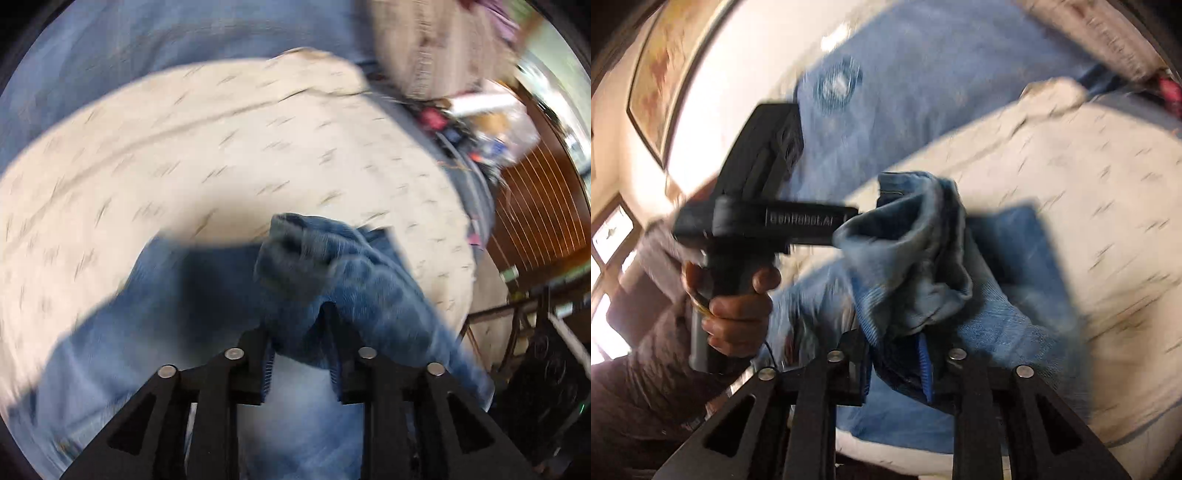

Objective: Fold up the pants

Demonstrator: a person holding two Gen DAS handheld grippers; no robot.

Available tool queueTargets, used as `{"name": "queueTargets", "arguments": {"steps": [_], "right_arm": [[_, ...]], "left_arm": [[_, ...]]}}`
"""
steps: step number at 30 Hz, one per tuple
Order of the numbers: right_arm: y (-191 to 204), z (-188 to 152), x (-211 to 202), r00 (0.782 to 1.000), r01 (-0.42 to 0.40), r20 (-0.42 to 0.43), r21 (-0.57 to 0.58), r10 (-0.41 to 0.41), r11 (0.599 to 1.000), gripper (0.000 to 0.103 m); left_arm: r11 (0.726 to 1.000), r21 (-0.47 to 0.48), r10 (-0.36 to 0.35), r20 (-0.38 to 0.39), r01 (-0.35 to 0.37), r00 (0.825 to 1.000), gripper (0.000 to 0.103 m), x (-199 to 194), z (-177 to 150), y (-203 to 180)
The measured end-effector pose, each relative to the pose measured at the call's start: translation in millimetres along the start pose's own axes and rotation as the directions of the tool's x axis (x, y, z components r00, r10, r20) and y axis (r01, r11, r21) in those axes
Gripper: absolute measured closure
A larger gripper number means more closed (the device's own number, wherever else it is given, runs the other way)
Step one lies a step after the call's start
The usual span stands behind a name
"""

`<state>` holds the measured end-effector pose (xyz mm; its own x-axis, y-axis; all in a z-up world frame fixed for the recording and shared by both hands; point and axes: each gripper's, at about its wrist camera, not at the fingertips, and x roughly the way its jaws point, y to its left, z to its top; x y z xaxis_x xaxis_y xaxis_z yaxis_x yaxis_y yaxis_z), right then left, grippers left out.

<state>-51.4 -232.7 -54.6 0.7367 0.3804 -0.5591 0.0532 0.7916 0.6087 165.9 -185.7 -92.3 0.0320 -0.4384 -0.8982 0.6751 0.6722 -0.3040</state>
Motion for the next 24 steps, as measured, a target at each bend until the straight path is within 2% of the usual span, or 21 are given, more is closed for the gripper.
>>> {"name": "queueTargets", "arguments": {"steps": [4, 8, 13, 15, 17, 18, 19, 21, 24], "right_arm": [[26.0, -14.9, 27.7, 0.992, 0.059, -0.106, -0.087, -0.068, 0.994, 0.051], [40.6, -18.9, 27.7, 0.986, 0.079, -0.134, -0.129, -0.096, 0.988, 0.047], [33.1, -13.2, -4.3, 0.995, 0.062, -0.077, -0.086, -0.068, 0.994, 0.036], [29.9, -11.1, -20.0, 0.998, 0.046, -0.041, -0.048, -0.048, 0.998, 0.031], [18.6, -4.8, -34.7, 1.000, 0.018, 0.007, 0.008, -0.018, 1.000, 0.031], [12.9, -1.8, -41.8, 0.999, 0.010, 0.035, 0.035, -0.011, 0.999, 0.029], [3.2, 2.9, -47.3, 0.998, 0.013, 0.061, 0.071, -0.017, 0.997, 0.028], [-15.4, 10.8, -53.5, 0.995, 0.026, 0.092, 0.139, -0.039, 0.990, 0.027], [-38.1, 25.8, -44.4, 0.992, 0.063, 0.097, 0.198, -0.083, 0.978, 0.027]], "left_arm": [[0.995, -0.095, -0.013, 0.003, 0.013, 1.000, 0.065, -7.0, -17.6, 21.1], [0.990, -0.142, 0.017, 0.035, -0.012, 0.999, 0.065, -33.3, -38.8, 42.8], [0.963, -0.265, -0.025, 0.074, 0.044, 0.997, 0.064, -64.6, -67.0, 81.5], [0.931, -0.343, -0.098, 0.094, 0.124, 0.991, 0.063, -72.7, -78.9, 100.1], [0.888, -0.404, -0.187, 0.116, 0.218, 0.976, 0.063, -76.2, -86.7, 112.2], [0.866, -0.425, -0.230, 0.131, 0.264, 0.964, 0.060, -77.5, -90.5, 114.1], [0.855, -0.432, -0.252, 0.139, 0.287, 0.958, 0.056, -78.8, -92.5, 114.1], [0.853, -0.424, -0.270, 0.141, 0.304, 0.953, 0.051, -80.0, -96.0, 110.3], [0.882, -0.394, -0.240, 0.099, 0.259, 0.966, 0.048, -69.9, -94.8, 95.8]]}}
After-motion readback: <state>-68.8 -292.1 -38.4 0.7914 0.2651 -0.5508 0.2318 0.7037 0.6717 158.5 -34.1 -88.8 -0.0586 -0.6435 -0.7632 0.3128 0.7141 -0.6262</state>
